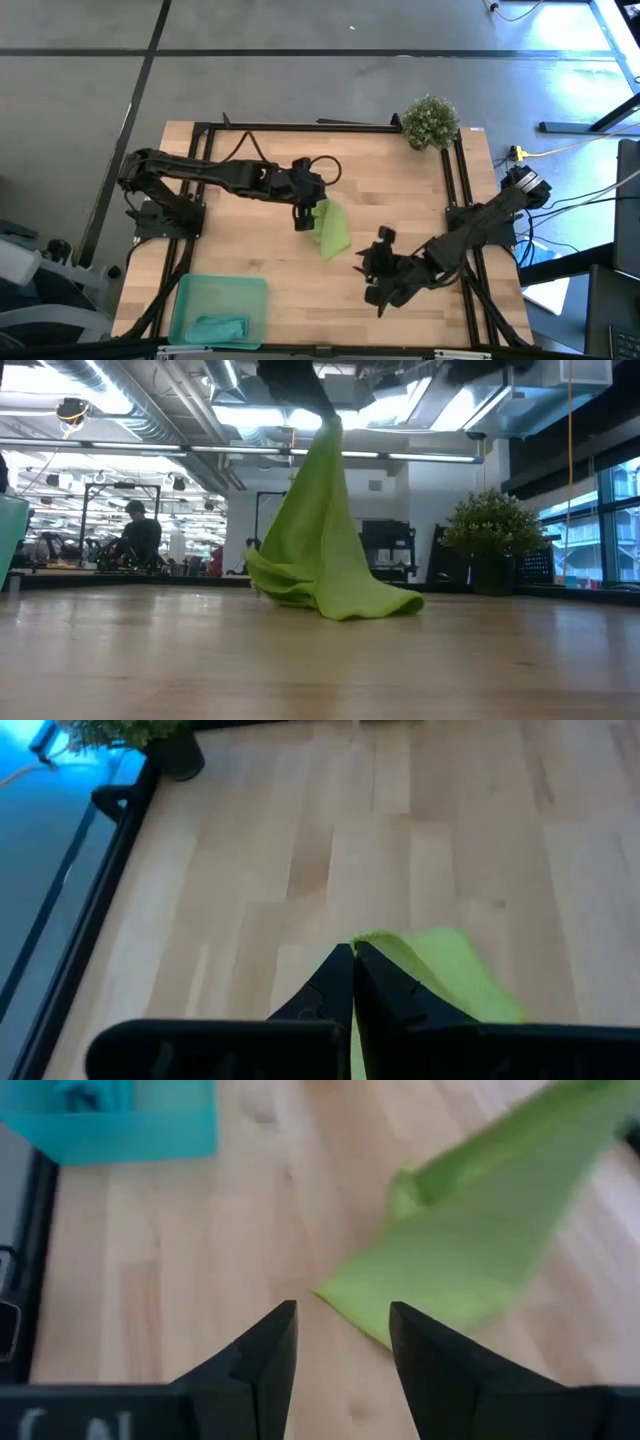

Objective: Roll microfiber towels into tight, uniform cylinder then place into a basket
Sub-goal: Fold the yellow green microfiber towel

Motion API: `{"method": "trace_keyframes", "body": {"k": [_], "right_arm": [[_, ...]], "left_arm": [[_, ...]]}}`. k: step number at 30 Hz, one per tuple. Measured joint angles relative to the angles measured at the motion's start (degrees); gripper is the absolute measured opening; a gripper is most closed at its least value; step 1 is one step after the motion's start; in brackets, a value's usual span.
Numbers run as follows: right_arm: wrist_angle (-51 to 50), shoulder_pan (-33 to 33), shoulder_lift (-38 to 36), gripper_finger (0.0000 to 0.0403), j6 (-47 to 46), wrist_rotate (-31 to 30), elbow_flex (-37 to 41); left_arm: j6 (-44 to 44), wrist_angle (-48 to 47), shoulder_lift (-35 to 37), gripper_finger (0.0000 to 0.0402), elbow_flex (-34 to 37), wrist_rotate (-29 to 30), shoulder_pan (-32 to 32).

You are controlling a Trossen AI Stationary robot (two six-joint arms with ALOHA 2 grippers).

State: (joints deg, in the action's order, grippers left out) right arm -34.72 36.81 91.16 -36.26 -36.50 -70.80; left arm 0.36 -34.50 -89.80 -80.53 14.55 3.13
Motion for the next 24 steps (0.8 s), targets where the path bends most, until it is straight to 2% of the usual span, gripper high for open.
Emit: {"method": "trace_keyframes", "body": {"k": [4,9,13,19,24], "right_arm": [[20.09,-1.8,1.12,0.0163,7.19,2.15,10.22],[34.52,-5.18,5.55,0.0163,11.29,4.79,18.41],[38.46,-7.87,10.7,0.0163,16.27,7.11,19.75],[41.5,-11.01,18.11,0.0163,24.06,12.48,17.32],[43.14,-12.1,21.8,0.0163,28.81,12.16,15.5]], "left_arm": [[-0.31,-1.25,-0.03,0.0,0.0,-0.03,-0.38],[-0.29,-1.31,0.45,0.0,0.0,-0.24,-0.34],[-0.27,-1.21,0.58,0.0,-0.09,-0.53,-0.4],[-0.24,-2.24,0.59,0.0,-0.08,-0.51,-0.66],[-0.26,-3.38,0.59,0.0,-0.07,-0.49,-1.34]]}}
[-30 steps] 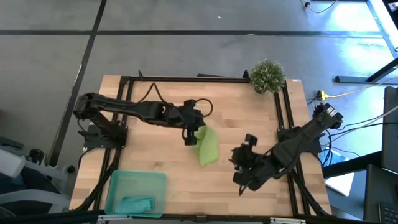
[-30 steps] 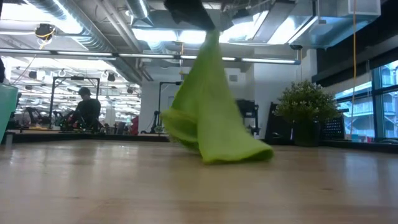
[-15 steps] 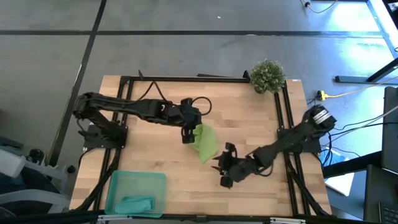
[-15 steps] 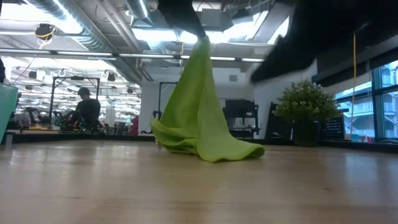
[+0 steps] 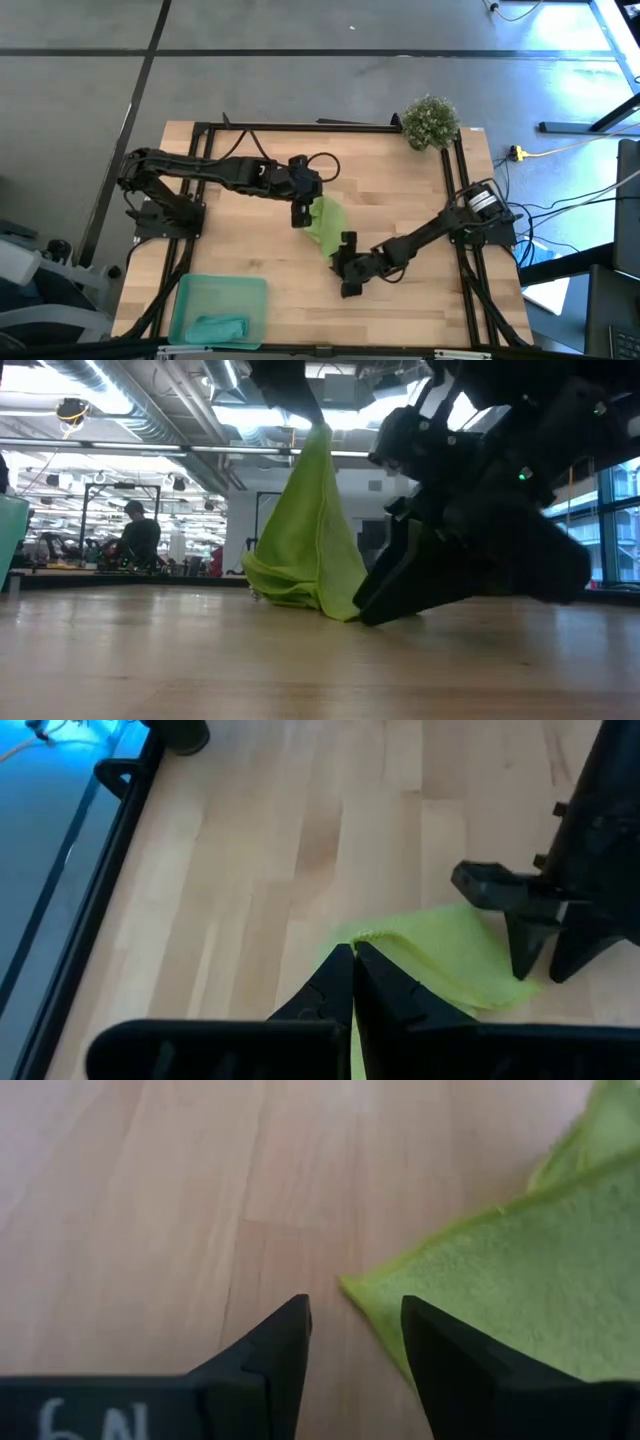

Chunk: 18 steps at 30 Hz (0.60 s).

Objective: Roll microfiber towels into tight, uniform cylinder then place into a basket
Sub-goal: Fold the yellow green microfiber towel

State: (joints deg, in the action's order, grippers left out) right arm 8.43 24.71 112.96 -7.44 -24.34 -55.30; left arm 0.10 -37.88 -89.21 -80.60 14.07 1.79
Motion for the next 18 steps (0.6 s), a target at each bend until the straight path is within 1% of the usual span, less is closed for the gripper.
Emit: {"method": "trace_keyframes", "body": {"k": [6,9,12,18], "right_arm": [[0.62,-1.9,1.41,0.0163,0.24,0.54,-0.51],[-0.12,-2.85,1.47,0.015,0.14,1.01,-0.53],[-0.62,-3.45,1.54,0.0117,0.71,1.15,-0.53],[-1.88,-4.01,1.6,0.0015,2.85,0.22,-0.47]], "left_arm": [[0.03,-0.5,0.0,0.0,0.0,0.0,-0.12],[0.32,-0.95,0.0,0.0,0.0,0.0,-0.13],[0.46,-1.91,0.0,0.0,0.0,0.0,-0.12],[0.48,-5.92,0.0,0.0,0.0,0.0,-0.12]]}}
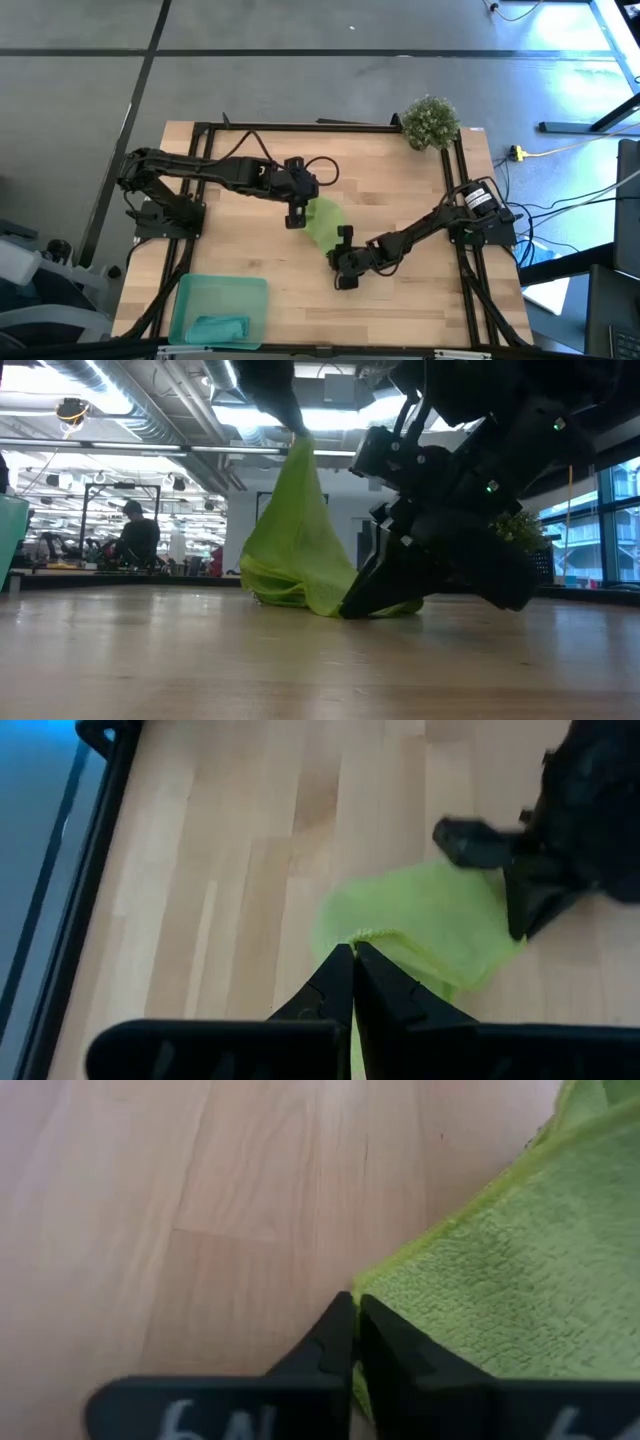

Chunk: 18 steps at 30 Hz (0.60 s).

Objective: Roll microfiber towels into tight, uniform cylinder then place into a basket
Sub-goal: Fold the yellow green microfiber towel

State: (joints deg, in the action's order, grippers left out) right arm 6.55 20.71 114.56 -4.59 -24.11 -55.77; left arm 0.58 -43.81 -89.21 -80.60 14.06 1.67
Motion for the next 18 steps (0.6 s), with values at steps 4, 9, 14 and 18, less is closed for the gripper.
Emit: {"method": "trace_keyframes", "body": {"k": [4,9,14,18], "right_arm": [[0.33,-0.05,-0.76,0.0011,2.28,-0.28,0.2],[-2.48,-0.53,-6.37,0.0006,3.41,-1.48,0.65],[-9.18,-0.57,-16.65,0.0004,2.01,-5.31,0.48],[-15.94,-0.77,-26.99,0.0003,2.07,-11.39,-1.02]], "left_arm": [[-0.05,-3.7,0.0,0.0,0.02,1.42,0.0],[-0.7,-8.83,0.44,0.0,0.11,5.97,0.19],[-1.61,-10.4,3.83,0.0,0.11,7.67,0.28],[-3.41,-11.42,8.89,0.0,0.11,9.27,0.28]]}}
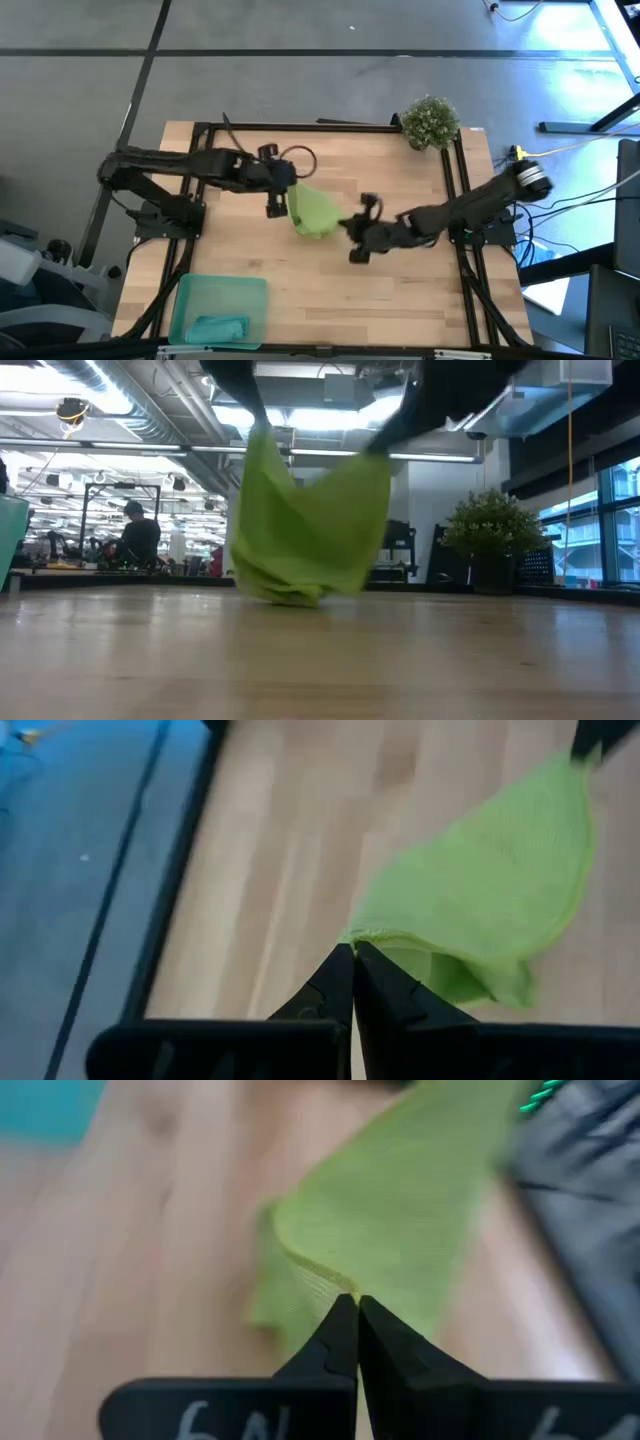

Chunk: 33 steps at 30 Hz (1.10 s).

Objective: Roll microfiber towels into tight, uniform cylinder then place into a basket
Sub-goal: Fold the yellow green microfiber towel

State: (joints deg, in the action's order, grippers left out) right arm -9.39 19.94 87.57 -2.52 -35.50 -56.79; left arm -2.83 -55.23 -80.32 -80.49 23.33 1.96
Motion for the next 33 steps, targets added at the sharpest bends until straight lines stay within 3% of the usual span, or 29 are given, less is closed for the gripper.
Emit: {"method": "trace_keyframes", "body": {"k": [8,17,23,26,33], "right_arm": [[-11.66,-4.31,-13.46,0.0002,4.47,-7.19,-6.7],[-14.55,-13.67,-15.0,0.0001,13.65,-7.13,-13.74],[-13.79,-20.13,-14.93,0.0001,18.1,-7.09,-14.13],[-15.45,-20.59,-14.93,0.0002,18.08,-7.12,-14.15],[-22.09,-15.9,-15.0,0.0003,9.98,-3.54,-11.94]], "left_arm": [[-0.09,-0.3,9.44,0.0,-0.09,7.67,-1.06],[5.51,1.04,10.54,0.0,-0.09,13.3,-7.68],[15.01,9.51,9.27,0.0,-0.05,13.16,-11.96],[16.34,8.84,9.2,0.0,0.04,9.7,-12.34],[8.08,3.39,9.01,0.0,6.21,5.08,-8.81]]}}
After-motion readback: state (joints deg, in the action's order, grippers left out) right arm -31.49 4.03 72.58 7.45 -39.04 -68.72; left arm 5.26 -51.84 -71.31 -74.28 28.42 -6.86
